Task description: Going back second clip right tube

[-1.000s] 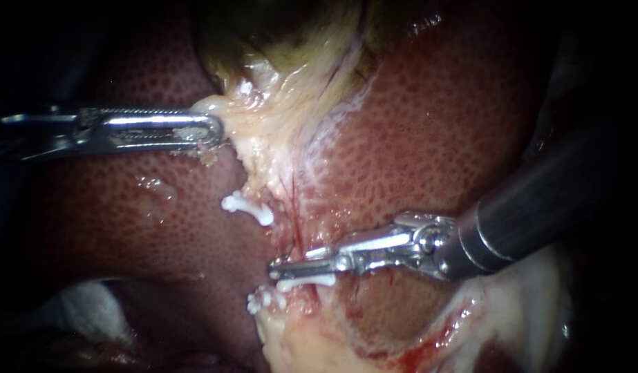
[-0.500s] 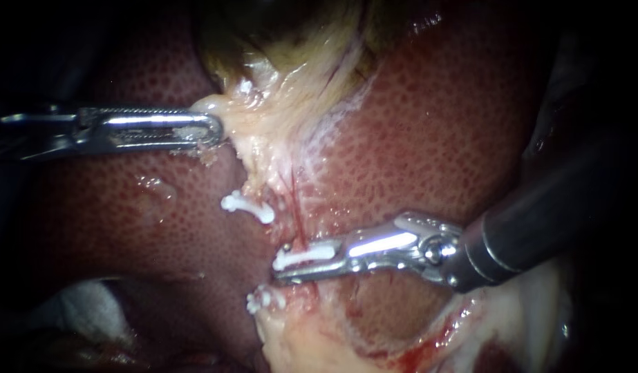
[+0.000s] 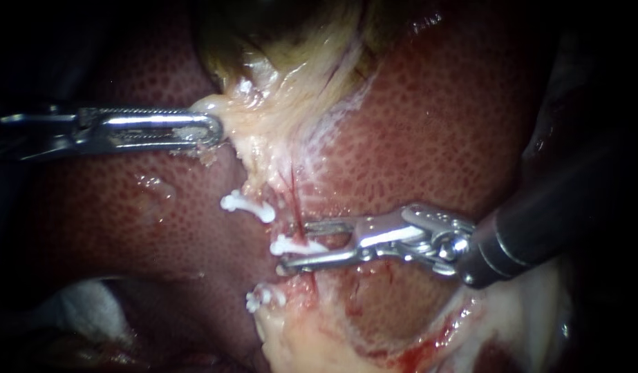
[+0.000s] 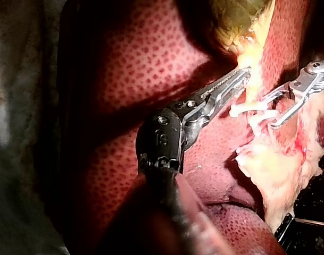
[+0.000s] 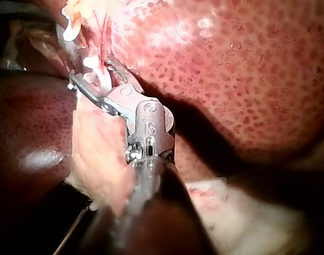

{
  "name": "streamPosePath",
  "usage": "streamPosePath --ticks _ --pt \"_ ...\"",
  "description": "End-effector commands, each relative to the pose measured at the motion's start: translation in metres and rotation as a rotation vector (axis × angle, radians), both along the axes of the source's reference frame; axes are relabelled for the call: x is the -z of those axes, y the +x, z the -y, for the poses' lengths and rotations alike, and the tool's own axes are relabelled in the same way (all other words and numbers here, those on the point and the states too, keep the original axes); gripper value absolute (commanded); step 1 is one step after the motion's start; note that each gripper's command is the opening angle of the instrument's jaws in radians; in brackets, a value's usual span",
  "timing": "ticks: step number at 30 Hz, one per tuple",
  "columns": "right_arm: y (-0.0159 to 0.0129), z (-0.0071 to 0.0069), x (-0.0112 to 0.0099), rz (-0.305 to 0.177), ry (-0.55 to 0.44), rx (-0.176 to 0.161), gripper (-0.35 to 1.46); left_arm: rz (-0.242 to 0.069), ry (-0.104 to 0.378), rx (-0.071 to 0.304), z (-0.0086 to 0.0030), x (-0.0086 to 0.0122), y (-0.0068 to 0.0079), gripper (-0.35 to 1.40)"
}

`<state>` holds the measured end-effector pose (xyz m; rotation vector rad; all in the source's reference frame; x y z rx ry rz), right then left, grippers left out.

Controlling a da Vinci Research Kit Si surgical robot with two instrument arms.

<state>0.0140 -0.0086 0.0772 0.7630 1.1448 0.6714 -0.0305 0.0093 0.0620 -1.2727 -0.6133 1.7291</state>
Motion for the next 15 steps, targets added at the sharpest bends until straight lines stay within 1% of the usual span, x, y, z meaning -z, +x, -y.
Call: streamPosePath --ticks 1,5,8,12,15 --pt "-0.0004 -0.0001 0.0002 -0.001 0.001 0.002 0.49 0.0 0.0 0.0 0.0 0.0 0.0001 -0.35" --pt "-0.0021 -0.0008 0.0012 -0.007 -0.003 0.009 0.49 0.0 0.0 0.0 0.0 0.0 0.0001 -0.35" --pt "-0.0036 -0.0018 0.0024 -0.016 -0.038 0.024 0.49 0.0 0.0 0.0 0.0 0.0 0.0001 -0.35" --pt "-0.0059 -0.0035 0.0049 -0.029 -0.081 0.043 0.49 0.0 0.0 -0.001 0.0 0.0 0.0001 -0.35" --pt "-0.0074 -0.0045 0.0069 -0.04 -0.119 0.059 0.49 0.0 0.0 0.0 0.0001 -0.0001 0.0001 -0.35"
